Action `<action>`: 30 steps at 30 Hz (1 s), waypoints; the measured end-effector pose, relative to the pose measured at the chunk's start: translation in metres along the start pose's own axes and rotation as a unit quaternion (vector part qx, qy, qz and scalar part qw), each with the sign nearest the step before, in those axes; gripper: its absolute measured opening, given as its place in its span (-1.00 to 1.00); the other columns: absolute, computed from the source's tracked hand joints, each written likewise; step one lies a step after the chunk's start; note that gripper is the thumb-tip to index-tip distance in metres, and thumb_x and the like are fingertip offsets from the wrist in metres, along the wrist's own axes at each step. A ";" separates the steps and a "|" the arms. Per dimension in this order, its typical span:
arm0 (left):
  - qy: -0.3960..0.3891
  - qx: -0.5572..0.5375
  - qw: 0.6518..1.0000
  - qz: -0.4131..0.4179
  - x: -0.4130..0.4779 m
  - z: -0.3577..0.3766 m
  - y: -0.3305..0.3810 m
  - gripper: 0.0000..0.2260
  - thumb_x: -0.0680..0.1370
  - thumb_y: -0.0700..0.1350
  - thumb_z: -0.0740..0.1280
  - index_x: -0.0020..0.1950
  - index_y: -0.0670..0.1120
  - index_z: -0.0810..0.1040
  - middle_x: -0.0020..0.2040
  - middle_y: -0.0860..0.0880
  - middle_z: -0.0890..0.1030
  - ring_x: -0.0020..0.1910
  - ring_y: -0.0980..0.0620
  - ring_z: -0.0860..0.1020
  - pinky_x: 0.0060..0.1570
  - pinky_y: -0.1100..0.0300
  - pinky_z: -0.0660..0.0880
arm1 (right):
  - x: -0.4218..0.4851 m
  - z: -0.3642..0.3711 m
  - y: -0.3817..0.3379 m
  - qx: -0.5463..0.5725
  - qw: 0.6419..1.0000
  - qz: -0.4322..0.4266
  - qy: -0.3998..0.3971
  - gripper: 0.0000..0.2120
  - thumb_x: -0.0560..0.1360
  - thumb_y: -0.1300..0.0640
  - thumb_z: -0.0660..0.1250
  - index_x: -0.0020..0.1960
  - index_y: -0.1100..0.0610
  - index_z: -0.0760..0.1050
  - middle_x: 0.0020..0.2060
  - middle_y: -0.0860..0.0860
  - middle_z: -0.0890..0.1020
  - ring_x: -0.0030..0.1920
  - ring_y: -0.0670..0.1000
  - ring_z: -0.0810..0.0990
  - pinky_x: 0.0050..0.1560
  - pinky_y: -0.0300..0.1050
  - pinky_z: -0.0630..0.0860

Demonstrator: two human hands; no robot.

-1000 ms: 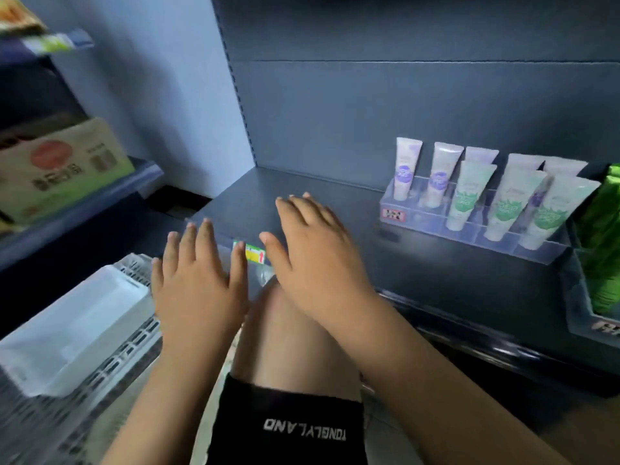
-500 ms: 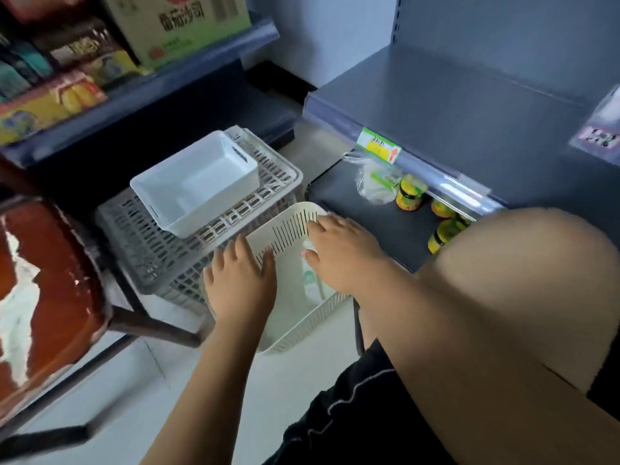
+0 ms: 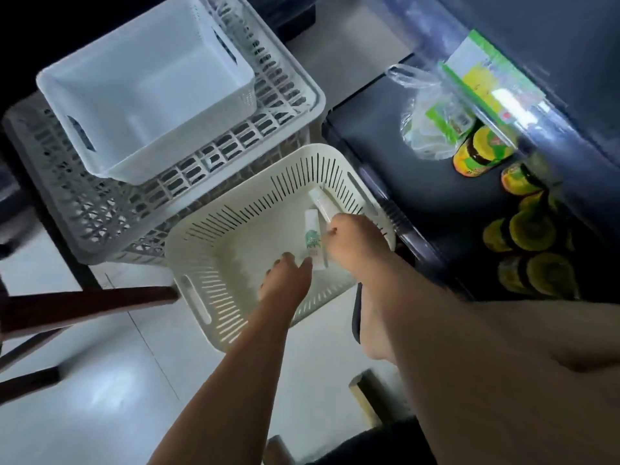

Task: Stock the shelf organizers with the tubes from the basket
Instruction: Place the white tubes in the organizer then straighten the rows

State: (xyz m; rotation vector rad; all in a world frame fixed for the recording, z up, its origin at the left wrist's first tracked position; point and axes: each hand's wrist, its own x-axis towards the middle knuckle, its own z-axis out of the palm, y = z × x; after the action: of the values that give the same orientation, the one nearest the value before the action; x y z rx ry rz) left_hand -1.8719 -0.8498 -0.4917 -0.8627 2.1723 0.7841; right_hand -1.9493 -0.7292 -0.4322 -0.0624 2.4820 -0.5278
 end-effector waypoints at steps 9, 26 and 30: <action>-0.081 -0.051 0.985 -0.146 0.070 0.041 0.032 -0.58 0.58 0.11 0.22 0.35 -0.09 0.51 0.07 -0.06 0.59 0.06 -0.11 0.59 -0.02 0.13 0.41 | 0.116 0.066 0.001 0.014 0.990 0.128 -0.053 -0.54 0.53 0.19 0.37 0.40 0.24 0.39 0.22 0.16 0.56 0.13 0.22 0.63 0.04 0.12 0.64; 0.225 -0.262 0.935 -0.080 0.070 0.006 -0.017 -0.79 0.47 0.05 0.50 -0.04 0.06 0.51 -0.22 0.08 0.60 -0.25 0.08 0.58 -0.35 0.23 0.43 | 0.098 0.082 0.016 0.188 0.969 0.126 0.104 -0.80 0.57 0.11 0.33 0.17 0.06 0.57 -0.08 0.04 0.63 -0.10 0.13 0.62 -0.15 -0.03 0.58; 0.255 -0.298 0.919 0.046 0.039 -0.045 -0.032 -0.92 0.52 -0.03 0.51 -0.08 0.09 0.62 -0.23 0.14 0.59 -0.31 0.23 0.51 -0.27 0.30 0.44 | 0.079 0.035 0.001 0.146 0.981 0.058 0.116 -0.78 0.51 0.07 0.41 0.12 0.09 0.68 -0.04 0.08 0.71 0.00 0.16 0.64 -0.01 -0.03 0.59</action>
State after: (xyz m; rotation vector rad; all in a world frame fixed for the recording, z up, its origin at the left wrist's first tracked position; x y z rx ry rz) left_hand -1.8854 -0.9149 -0.5030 -1.4014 2.4616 1.4467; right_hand -1.9946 -0.7539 -0.5019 0.2733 2.5814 -0.8861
